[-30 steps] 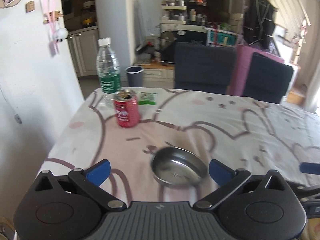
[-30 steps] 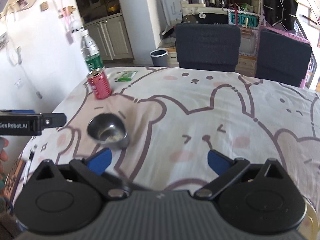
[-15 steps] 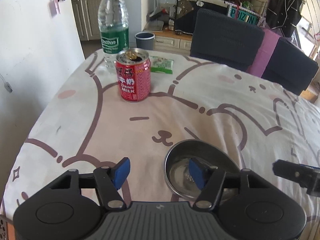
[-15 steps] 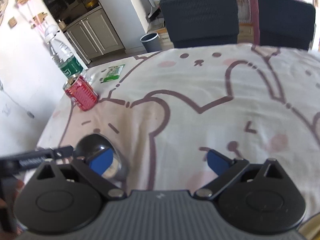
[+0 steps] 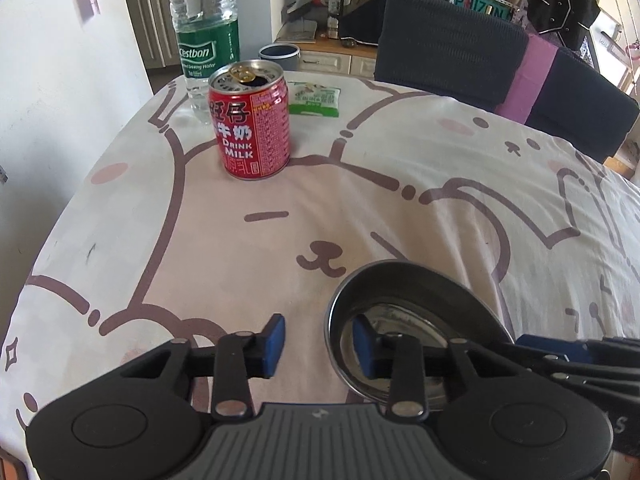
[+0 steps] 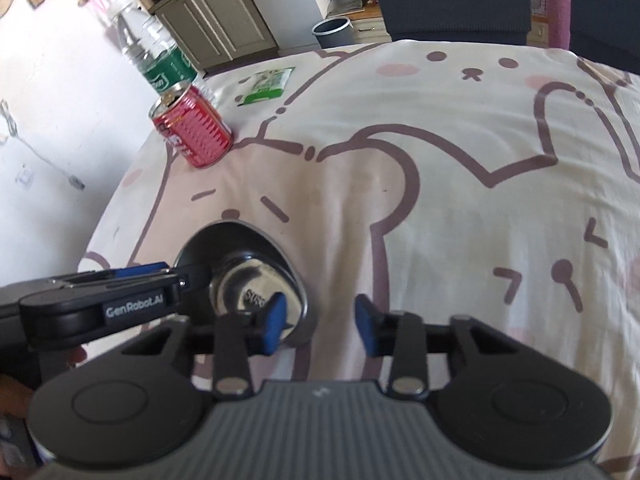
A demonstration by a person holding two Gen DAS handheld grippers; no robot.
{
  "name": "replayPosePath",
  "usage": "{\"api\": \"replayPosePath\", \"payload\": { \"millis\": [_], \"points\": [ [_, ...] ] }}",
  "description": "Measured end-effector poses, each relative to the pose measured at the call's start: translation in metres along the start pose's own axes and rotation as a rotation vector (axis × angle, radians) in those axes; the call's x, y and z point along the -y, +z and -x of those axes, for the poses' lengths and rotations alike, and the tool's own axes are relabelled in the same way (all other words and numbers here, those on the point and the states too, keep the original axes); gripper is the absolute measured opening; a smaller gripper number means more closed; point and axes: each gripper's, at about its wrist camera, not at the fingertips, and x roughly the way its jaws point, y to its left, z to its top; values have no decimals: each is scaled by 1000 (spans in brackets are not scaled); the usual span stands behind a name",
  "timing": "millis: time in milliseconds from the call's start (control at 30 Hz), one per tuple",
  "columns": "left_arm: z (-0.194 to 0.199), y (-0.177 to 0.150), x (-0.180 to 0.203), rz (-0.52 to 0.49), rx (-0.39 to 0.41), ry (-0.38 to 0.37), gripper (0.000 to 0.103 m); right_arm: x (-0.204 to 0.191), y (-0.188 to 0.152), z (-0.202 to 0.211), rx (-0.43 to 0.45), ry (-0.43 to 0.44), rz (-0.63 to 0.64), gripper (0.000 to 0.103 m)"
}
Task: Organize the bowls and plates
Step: 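Grasp the steel bowl rim with the right gripper while the left grasps its other rim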
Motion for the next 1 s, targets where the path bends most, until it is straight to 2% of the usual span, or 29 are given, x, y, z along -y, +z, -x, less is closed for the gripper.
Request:
{"api": "replayPosePath", "payload": {
  "millis": [33, 200, 267, 333, 433, 567, 767, 1000],
  "points": [
    [-1, 0, 0, 5, -3, 1, 33, -1, 0, -2, -3, -3, 4, 28],
    [-5, 0, 1, 7, -18, -11, 17, -6, -4, -5, -1, -2, 45, 20],
    [-2, 0, 4, 6, -15, -29, 6, -6, -6, -4, 2, 3, 55, 14],
    [3, 2, 7, 3, -5, -37, 6, -8, -8, -2, 10, -6, 73, 9],
    [11, 2, 13, -11, 9, -32, 6, -10, -10, 2, 24, -37, 104, 9],
    [25, 1, 17, -18, 26, -35, 6, -6, -11, 14, 44, -21, 97, 8],
    [55, -1, 24, -18, 74, -61, 5, -6, -19, 47, 72, -19, 133, 8],
    [97, -20, 45, -66, 124, -101, 5, -2, -36, 87, 95, -36, 143, 8]
  ]
}}
